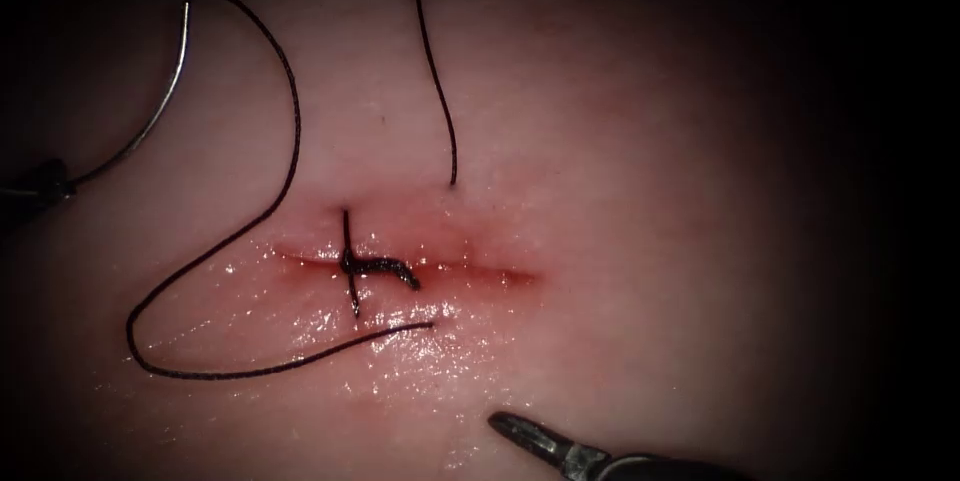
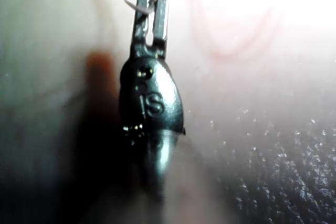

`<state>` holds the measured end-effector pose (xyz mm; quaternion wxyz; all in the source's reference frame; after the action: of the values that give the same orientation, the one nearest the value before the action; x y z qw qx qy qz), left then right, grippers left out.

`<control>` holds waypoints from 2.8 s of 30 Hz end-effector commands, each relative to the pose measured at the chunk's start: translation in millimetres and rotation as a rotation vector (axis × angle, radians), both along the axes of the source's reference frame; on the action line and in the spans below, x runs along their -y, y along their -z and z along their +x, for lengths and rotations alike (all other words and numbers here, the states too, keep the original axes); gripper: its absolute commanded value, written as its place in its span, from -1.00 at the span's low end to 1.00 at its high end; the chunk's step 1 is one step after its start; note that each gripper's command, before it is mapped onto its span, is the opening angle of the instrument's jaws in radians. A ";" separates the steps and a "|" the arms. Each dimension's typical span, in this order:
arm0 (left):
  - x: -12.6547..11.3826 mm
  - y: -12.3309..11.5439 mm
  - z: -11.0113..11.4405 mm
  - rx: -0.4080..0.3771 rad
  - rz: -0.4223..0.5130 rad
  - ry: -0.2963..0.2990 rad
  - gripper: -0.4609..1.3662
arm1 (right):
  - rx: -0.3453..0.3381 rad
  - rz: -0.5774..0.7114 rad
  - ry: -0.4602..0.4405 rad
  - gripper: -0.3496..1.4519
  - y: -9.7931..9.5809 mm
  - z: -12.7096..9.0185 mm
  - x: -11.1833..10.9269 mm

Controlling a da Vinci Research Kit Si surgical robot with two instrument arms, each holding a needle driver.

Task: Wound Closure
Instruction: Pull the suture through the cut until a short length is left

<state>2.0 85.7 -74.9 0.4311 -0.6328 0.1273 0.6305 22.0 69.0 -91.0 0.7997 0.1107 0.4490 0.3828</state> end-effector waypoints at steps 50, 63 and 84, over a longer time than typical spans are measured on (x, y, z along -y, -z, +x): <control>0.1 0.3 0.0 -0.002 0.005 -0.002 -0.88 | 0.053 -0.046 0.242 -1.00 -6.3 5.2 -1.6; 0.1 0.3 -0.3 0.003 0.001 -0.009 -0.88 | 0.025 0.028 0.250 -1.00 3.0 7.1 5.6; 0.2 0.4 -0.8 0.006 -0.001 -0.020 -0.88 | -0.025 0.055 0.311 -1.00 12.2 14.0 14.8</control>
<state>1.2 85.5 -75.3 0.4257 -0.6355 0.1207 0.6327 36.1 54.4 -103.4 0.8405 0.2031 0.4302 0.2592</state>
